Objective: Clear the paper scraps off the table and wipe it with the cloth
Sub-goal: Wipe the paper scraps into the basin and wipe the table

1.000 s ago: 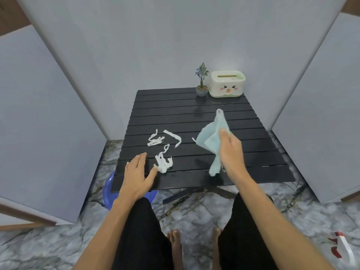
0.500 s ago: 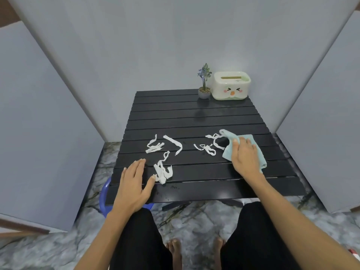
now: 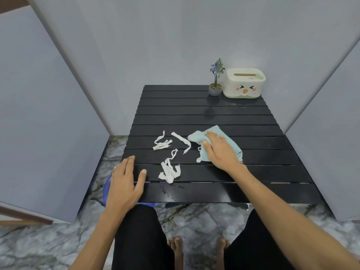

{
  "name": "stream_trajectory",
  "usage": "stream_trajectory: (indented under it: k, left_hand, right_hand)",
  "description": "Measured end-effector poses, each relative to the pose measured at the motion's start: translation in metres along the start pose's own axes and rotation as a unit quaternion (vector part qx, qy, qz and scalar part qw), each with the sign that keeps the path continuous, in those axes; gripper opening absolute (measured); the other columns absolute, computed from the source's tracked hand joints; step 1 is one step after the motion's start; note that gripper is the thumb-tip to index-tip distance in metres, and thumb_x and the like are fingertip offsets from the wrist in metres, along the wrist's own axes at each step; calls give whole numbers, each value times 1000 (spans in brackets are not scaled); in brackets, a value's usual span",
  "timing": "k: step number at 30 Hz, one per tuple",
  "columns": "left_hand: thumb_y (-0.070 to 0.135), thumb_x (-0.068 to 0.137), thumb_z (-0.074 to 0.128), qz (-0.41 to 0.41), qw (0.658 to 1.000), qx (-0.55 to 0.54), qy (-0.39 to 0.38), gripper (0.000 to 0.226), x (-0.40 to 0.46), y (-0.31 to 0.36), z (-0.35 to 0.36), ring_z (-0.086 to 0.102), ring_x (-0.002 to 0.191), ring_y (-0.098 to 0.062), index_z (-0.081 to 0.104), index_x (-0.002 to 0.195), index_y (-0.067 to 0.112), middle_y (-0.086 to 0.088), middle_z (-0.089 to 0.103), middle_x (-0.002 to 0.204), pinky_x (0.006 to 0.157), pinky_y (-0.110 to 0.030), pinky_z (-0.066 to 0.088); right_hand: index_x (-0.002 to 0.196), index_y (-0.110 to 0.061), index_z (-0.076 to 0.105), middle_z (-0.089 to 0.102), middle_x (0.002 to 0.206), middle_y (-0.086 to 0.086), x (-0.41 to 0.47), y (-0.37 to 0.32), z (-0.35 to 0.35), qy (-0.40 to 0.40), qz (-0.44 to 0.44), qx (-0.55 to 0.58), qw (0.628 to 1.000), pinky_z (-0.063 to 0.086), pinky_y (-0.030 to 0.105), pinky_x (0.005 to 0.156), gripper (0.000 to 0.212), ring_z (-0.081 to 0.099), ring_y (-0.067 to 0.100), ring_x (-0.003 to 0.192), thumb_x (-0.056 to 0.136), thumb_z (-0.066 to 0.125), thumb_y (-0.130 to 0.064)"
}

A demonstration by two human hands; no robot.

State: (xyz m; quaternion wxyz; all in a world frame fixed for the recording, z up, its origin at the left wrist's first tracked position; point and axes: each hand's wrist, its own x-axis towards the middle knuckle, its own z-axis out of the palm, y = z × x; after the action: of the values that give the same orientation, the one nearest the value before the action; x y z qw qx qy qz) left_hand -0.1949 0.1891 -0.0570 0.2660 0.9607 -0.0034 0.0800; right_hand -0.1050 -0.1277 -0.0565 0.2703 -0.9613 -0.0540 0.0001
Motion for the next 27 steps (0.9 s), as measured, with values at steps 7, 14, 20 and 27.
stream_trajectory:
  k: [7,14,20,27]
  left_hand:
    - [49,94,41,-26,999,-31,30,64,-1,2,2,36,139,-23,42,146,12,-5,44,151,116,-41,29]
    - [36,99,51,-48,996,-71,37,56,-3,4,1,30,144,-20,40,148,11,-4,39,155,119,-41,26]
    - [40,100,49,-47,994,-87,35,57,-4,0,0,28,145,-15,38,150,14,0,37,157,119,-34,24]
    - [42,98,50,-57,993,-88,48,59,-3,-2,2,29,144,-13,37,150,17,3,37,156,115,-28,24]
  right_hand:
    - [151,-6,33,31,160,10,-13,-48,30,-30,-67,-5,997,5,36,123,50,18,22,151,107,31,-31]
    - [151,-14,35,36,157,8,-26,-97,57,-78,-63,56,993,17,39,121,50,25,24,148,106,30,-37]
    - [103,-16,63,67,86,2,-31,-93,24,15,18,276,961,46,32,70,31,60,17,76,104,42,-38]
    - [96,-18,58,61,81,-6,18,-77,-19,131,35,255,958,39,14,54,36,55,8,71,103,35,-44]
